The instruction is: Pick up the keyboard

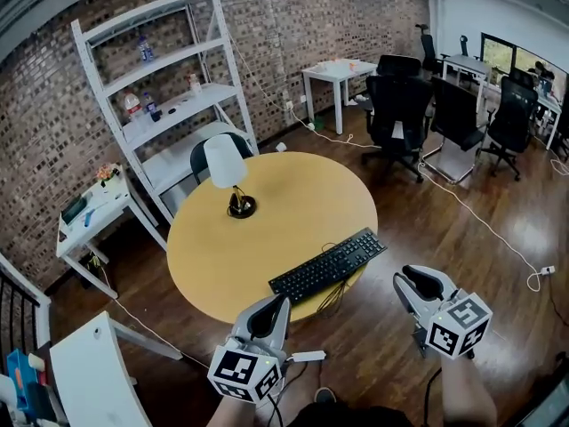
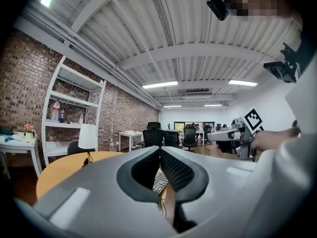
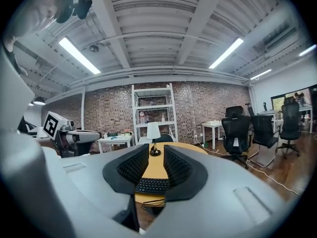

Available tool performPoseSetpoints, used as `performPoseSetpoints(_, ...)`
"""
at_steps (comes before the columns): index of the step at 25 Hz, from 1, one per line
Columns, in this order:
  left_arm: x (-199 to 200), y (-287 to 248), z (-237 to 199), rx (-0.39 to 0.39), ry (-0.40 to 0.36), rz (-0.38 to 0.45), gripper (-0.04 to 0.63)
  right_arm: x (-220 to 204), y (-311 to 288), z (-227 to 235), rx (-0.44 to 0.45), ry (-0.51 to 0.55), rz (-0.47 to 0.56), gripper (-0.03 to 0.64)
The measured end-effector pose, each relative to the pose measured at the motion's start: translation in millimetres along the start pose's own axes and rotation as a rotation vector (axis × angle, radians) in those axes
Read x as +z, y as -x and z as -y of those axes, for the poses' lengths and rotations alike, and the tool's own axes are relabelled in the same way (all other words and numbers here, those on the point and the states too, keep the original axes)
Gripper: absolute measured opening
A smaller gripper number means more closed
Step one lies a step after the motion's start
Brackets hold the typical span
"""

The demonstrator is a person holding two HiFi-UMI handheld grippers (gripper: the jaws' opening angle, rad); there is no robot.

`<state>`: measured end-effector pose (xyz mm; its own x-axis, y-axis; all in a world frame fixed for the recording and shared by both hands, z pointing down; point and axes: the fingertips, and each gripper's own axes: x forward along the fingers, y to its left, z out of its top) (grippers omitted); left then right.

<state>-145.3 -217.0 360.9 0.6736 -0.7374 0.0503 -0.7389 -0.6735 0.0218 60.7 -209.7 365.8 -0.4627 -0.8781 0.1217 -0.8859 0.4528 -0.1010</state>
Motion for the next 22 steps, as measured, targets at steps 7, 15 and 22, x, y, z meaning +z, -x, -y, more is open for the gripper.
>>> performPoseSetpoints(7,-4,-33,-41,-0.013,0.002,-0.021,0.001,-4,-51,13,-0.021,0.002,-0.046,0.106)
performPoseSetpoints(15,-22,-92,-64,0.019,0.021,-0.059,0.0,-14,-94,76,-0.011,-0.017,-0.073,0.121)
performPoseSetpoints(22,-60,-139,-88,0.106,0.042,-0.106,0.0,-30,-125,146,0.039,-0.039,-0.1,0.173)
